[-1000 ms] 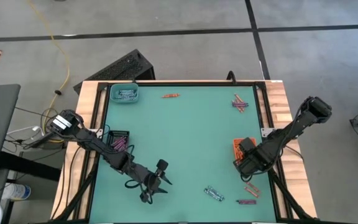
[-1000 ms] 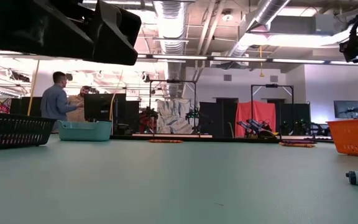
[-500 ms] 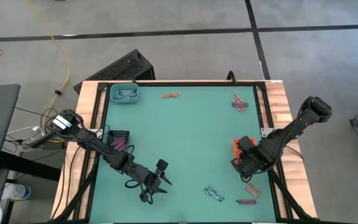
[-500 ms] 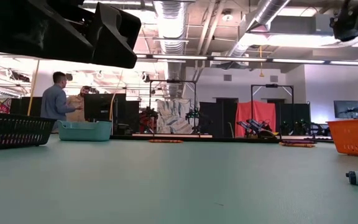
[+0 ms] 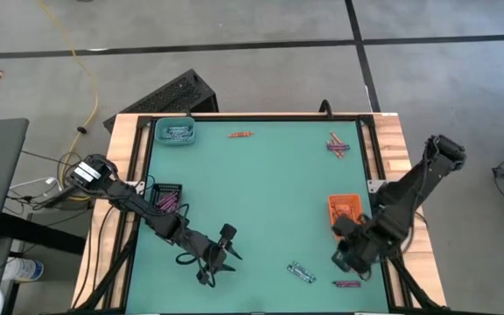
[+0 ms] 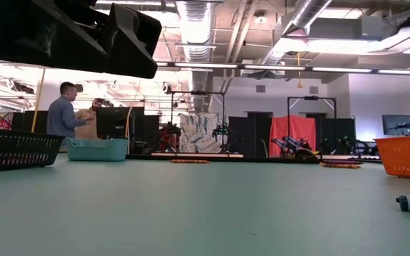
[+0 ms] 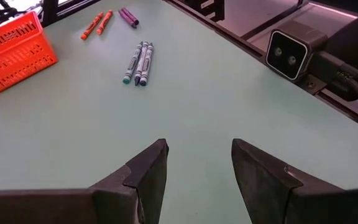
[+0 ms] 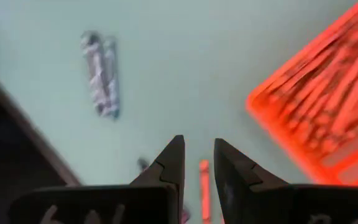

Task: Sort crayons
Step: Put the orange crayon into the orange bin

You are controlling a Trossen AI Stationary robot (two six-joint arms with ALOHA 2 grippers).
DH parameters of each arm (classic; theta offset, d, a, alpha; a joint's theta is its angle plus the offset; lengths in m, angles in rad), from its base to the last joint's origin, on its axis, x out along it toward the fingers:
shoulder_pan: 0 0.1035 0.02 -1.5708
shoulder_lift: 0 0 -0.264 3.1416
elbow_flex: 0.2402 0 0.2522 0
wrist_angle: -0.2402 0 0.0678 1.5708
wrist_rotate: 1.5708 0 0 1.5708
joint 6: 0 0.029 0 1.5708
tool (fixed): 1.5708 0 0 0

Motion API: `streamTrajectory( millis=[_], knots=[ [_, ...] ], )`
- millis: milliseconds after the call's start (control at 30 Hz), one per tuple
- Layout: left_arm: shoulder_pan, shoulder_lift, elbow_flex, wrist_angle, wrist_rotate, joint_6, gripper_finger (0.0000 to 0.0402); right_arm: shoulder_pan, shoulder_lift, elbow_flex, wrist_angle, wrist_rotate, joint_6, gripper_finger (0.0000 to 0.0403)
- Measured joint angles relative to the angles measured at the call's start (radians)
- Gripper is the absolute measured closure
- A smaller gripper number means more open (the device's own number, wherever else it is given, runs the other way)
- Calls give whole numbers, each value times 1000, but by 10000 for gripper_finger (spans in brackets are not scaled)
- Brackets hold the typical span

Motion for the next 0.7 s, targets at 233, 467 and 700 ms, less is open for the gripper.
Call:
streamTrajectory(
  millis=[233,467,700],
  knots=[
    [2,0,0,5,-2,5,233,168,120,0,36,-105,169,324],
    [8,0,0,19,-1,7,233,237,265,0,65,-158,198,324],
    [11,0,0,27,-2,-7,233,239,322,-5,70,-162,191,324]
  ],
)
